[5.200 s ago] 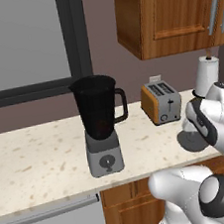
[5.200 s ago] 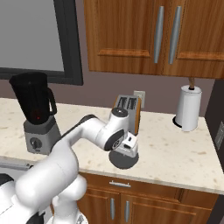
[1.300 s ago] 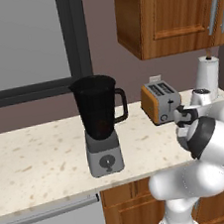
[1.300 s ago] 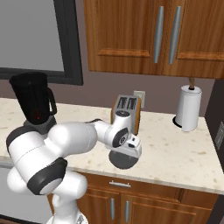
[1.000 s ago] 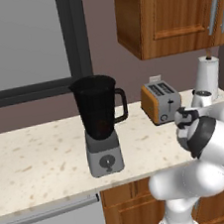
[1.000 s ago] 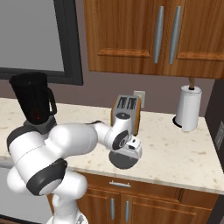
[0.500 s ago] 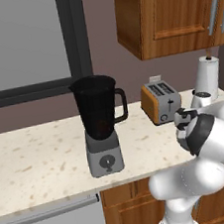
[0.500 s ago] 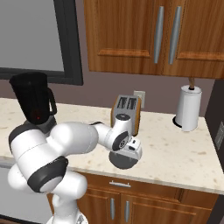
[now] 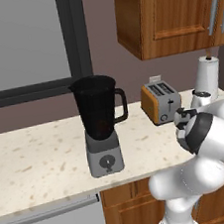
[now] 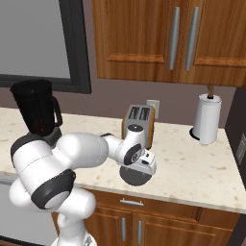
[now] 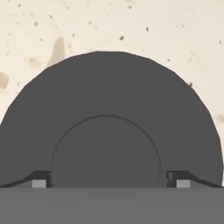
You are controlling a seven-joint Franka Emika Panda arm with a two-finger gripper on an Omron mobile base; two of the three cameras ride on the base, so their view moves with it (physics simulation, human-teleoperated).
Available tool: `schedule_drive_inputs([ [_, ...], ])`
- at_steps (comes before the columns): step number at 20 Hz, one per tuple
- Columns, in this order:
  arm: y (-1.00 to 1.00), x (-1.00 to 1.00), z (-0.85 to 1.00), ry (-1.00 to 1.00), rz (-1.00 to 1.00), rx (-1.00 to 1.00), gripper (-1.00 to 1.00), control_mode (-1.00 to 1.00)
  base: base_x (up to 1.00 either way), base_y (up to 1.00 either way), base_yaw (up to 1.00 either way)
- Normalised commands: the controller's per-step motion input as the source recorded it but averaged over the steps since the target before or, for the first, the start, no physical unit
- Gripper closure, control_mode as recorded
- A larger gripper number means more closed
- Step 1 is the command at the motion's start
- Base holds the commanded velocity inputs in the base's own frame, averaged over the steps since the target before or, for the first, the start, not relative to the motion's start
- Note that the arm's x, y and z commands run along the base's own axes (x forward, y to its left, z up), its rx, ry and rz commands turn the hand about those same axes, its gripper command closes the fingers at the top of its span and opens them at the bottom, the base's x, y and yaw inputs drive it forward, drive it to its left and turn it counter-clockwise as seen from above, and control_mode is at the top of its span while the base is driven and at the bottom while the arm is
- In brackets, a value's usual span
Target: Open the blender lid, put the apple in the blender, close the lid, and start the blender.
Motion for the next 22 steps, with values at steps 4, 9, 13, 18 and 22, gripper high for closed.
schedule_drive_inputs([
  [4, 0.09, 0.07, -0.15, 0.0, 0.02, 0.0, 1.0, -1.0, 0.0, 0.0, 0.0],
  [9, 0.09, 0.08, -0.12, -0.01, 0.03, 0.0, 1.0, -1.0, 0.0, 0.0, 0.0],
  [13, 0.2, 0.1, -0.04, 0.0, 0.02, 0.0, 1.0, -1.0, 0.0, 0.0, 0.0],
  [18, 0.22, 0.01, 0.0, -0.01, 0.03, 0.0, 1.0, -1.0, 0.0, 0.0, 0.0],
  [22, 0.11, 0.0, 0.0, -0.02, 0.02, 0.01, 1.0, -1.0, 0.0, 0.0, 0.0],
])
